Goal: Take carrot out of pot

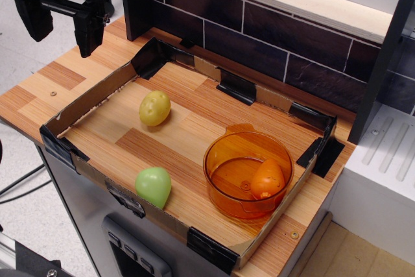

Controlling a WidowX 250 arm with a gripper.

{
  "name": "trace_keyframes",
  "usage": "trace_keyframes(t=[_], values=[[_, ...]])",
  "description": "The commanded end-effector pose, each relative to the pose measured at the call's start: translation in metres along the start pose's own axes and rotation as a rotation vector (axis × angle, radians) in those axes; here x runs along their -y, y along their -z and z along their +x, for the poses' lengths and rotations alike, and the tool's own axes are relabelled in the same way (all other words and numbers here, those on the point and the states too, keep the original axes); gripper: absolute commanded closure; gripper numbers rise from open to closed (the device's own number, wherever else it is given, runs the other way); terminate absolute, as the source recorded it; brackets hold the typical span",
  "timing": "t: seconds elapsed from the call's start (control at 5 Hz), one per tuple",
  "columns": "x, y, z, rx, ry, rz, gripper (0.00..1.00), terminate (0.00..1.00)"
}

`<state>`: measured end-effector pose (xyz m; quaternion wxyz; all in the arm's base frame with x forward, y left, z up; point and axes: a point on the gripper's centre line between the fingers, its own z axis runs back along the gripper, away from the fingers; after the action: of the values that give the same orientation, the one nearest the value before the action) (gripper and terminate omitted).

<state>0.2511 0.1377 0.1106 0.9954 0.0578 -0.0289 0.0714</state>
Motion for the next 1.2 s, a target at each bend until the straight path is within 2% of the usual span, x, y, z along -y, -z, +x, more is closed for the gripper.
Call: trace_keyframes(t=[0.0, 0.2, 0.4, 0.6, 0.8, 1.0], values=[[0.000, 0.000, 0.000, 0.000, 0.000, 0.000, 0.00, 0.00], [0.028, -0.016, -0.007, 0.035, -0.029, -0.061, 0.00, 0.00], [0.070, -0.034, -0.011, 0.023, -0.084, -0.135, 0.00, 0.00], [0.109, -0.038, -0.011, 0.001, -0.128, -0.191, 0.00, 0.00], [0.158, -0.034, -0.011, 0.053, -0.209, -0.202, 0.00, 0.00], [0.193, -0.020, -0.013, 0.073, -0.311, -0.206, 0.00, 0.00]])
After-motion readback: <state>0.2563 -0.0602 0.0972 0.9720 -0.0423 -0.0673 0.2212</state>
